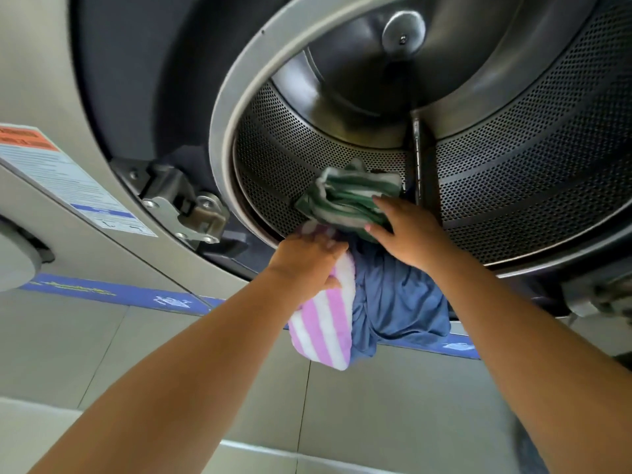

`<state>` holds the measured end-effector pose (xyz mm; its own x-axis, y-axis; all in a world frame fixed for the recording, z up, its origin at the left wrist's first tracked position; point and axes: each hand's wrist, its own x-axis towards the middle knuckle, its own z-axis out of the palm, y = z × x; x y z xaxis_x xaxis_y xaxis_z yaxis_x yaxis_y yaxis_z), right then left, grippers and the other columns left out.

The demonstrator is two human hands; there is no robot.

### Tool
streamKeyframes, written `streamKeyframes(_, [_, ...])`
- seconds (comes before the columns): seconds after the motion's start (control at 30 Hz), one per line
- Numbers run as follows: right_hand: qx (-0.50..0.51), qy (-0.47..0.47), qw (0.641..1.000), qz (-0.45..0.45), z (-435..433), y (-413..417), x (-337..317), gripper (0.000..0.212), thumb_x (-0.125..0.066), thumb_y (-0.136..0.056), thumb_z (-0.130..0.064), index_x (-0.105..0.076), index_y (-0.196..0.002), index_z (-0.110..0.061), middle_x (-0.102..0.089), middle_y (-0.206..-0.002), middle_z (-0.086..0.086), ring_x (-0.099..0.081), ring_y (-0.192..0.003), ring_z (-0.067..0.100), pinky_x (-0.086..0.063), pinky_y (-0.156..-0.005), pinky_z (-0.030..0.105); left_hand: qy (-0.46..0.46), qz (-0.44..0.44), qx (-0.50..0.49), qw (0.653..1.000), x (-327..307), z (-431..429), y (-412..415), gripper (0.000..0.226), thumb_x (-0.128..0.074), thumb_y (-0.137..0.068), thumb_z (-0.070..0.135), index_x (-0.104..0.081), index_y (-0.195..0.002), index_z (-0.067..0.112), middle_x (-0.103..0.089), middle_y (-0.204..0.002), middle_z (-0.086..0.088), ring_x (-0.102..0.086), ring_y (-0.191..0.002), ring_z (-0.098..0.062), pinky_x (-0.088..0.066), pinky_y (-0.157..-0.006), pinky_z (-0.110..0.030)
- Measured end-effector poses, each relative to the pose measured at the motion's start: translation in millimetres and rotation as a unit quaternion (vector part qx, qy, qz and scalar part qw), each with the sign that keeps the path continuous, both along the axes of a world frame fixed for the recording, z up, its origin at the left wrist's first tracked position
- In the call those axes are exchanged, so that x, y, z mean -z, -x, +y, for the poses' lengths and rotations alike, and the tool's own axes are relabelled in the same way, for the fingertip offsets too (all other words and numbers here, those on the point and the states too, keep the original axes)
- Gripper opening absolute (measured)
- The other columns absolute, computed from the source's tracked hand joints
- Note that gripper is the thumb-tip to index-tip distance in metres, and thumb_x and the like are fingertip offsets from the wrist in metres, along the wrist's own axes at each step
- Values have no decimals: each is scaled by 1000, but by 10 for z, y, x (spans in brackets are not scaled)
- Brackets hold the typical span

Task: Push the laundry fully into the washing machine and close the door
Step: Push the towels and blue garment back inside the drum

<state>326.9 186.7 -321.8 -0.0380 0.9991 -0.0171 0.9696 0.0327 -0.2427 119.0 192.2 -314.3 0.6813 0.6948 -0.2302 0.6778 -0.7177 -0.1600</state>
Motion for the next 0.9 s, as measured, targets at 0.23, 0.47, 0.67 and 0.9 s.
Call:
streamKeyframes(0.23, [-22, -63, 987, -149, -628, 44, 441, 57, -31, -90, -58, -63, -121, -23, -75, -94, 6, -70, -87, 27, -49, -80, 39, -49, -38, -35, 997, -188, 53, -62, 41, -62, -88, 23, -51, -127, 15, -63, -118, -8, -67, -101, -31, -55, -77, -40])
streamKeyframes(0.47, [-54, -67, 975, -203, -725, -107, 403, 45, -37, -83, -58, -67, -86, -24, -69, -67, 1, -66, -64, 29, -46, -61, 37, -94, -216, -173, 956, -331, 176, -101, 47, -63, -83, 6, -44, -127, 8, -52, -120, -18, -64, -92, -39, -53, -74, -45])
streamKeyframes(0.67, [2, -111, 979, -171, -727, -132, 305, 22, -78, -74, -29, -61, -72, -15, -62, -51, 7, -62, -49, 29, -46, -47, 32, -213, -207, -110, 949, -489, 224, -169, 46, -38, -80, 3, -52, -121, 17, -50, -123, -19, -50, -108, -39, -47, -84, -47])
streamKeyframes(0.9, [1, -85, 985, -150, -765, -8, 324, 62, -58, -74, -65, -55, -125, -29, -72, -103, 2, -69, -77, 29, -47, -64, 36, 155, 45, -97, 982, -258, 50, -291, 98, -62, -66, 74, -14, -147, 49, -2, -160, -3, -9, -145, -38, -27, -112, -54])
